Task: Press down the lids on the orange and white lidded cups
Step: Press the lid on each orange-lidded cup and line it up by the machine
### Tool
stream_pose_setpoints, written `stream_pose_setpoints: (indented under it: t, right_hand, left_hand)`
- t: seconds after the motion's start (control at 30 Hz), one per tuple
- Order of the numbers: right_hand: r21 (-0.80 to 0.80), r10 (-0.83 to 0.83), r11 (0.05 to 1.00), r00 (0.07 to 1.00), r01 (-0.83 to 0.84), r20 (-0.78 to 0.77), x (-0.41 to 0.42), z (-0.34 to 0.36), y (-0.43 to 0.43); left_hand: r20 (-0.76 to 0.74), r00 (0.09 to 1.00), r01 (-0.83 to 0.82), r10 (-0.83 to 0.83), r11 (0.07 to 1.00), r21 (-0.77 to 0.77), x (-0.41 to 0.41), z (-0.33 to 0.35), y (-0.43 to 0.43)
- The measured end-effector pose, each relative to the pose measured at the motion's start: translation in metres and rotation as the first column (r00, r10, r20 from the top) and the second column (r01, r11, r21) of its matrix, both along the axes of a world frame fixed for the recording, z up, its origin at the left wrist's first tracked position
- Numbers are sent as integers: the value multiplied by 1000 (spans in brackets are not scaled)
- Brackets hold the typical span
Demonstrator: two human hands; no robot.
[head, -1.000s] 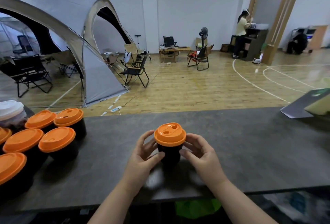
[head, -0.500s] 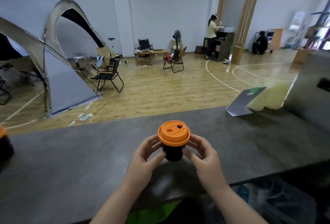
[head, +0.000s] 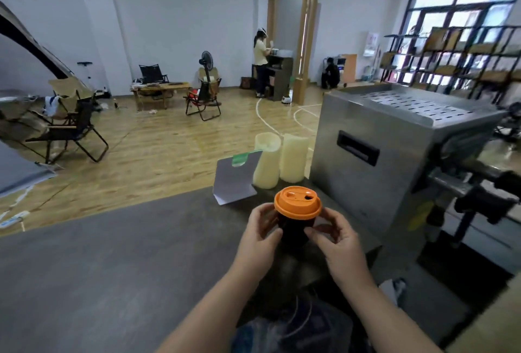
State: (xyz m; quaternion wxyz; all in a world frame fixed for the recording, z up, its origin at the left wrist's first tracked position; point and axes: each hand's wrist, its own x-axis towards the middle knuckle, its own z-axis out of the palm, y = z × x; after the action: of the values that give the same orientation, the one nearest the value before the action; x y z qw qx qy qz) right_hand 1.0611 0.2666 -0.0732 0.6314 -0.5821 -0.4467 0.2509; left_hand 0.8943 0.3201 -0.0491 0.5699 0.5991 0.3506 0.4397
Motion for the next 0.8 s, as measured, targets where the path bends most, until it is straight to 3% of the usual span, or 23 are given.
stream_pose_setpoints:
  t: [0.2,0.33,0.57,0.8]
  right_hand:
    - [-44,-25,999,998,28,57,65,-2,55]
    - [-91,-39,995,994,48,97,79,3,91]
    - [-94,-98,990,989,109,110,78,-5,104]
    - [-101,-122,984,971,145,204,75,-7,104]
  left_hand:
    - [-109,991,-80,80,997,0,76,-7,46]
    - [-89,992,-88,87,996,-3,99,-5,72]
    - [-139,984,-107,112,993,41,110,-22,95]
    - [-187,982,-19,22,1000,14,108,-34,102]
